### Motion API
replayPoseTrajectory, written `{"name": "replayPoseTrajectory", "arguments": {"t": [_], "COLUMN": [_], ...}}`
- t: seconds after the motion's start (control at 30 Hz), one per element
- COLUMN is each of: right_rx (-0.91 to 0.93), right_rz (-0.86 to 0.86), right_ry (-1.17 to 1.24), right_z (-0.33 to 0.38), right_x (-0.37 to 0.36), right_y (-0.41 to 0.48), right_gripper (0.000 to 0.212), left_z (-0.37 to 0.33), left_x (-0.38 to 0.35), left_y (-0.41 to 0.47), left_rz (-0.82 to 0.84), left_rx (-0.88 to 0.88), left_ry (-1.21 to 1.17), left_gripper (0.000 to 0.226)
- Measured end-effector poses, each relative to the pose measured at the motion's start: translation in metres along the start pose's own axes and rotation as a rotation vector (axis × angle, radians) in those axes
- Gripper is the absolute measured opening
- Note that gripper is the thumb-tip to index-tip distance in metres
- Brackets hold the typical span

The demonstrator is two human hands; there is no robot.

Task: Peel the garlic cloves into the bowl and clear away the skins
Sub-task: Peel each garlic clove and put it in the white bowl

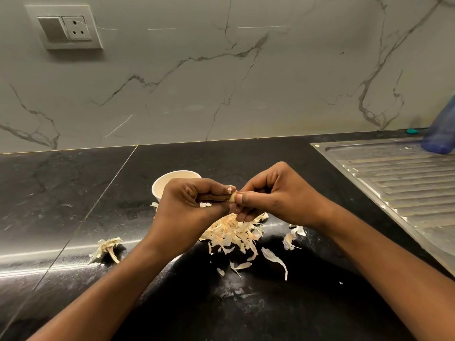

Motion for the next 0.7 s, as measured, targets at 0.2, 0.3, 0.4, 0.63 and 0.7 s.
{"name": "replayPoseTrajectory", "arguments": {"t": [0.2,0.3,0.4,0.63,0.7], "right_rx": [0.028,0.038,0.063,0.07,0.074], "right_rz": [-0.014,-0.045,-0.076,-0.064,-0.048], "right_ry": [0.004,0.014,0.002,0.059,0.059], "right_z": [0.002,0.002,0.004,0.006,0.007], "right_x": [0.001,0.001,0.002,0.004,0.004], "right_y": [0.001,0.001,0.0,0.0,0.0], "right_gripper": [0.015,0.014,0.012,0.016,0.018], "left_z": [-0.005,-0.003,-0.002,0.008,0.009], "left_x": [0.003,0.003,0.002,-0.001,-0.002], "left_y": [0.0,0.0,-0.001,0.0,-0.001], "left_rz": [-0.011,-0.009,-0.005,0.027,0.035], "left_rx": [-0.031,-0.031,-0.018,0.104,0.127], "left_ry": [0.017,0.034,0.022,-0.234,-0.273], "left_gripper": [0.025,0.026,0.025,0.026,0.029]}}
Point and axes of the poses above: each hand's wrist, its own y-axis towards the middle knuckle, its own x-axis out of the back of the hand, z = x × y, the point moved 10 cm from there along y, towards the middle knuckle, and after that the axes turned 9 degrees about y, right-handed, at the moved point
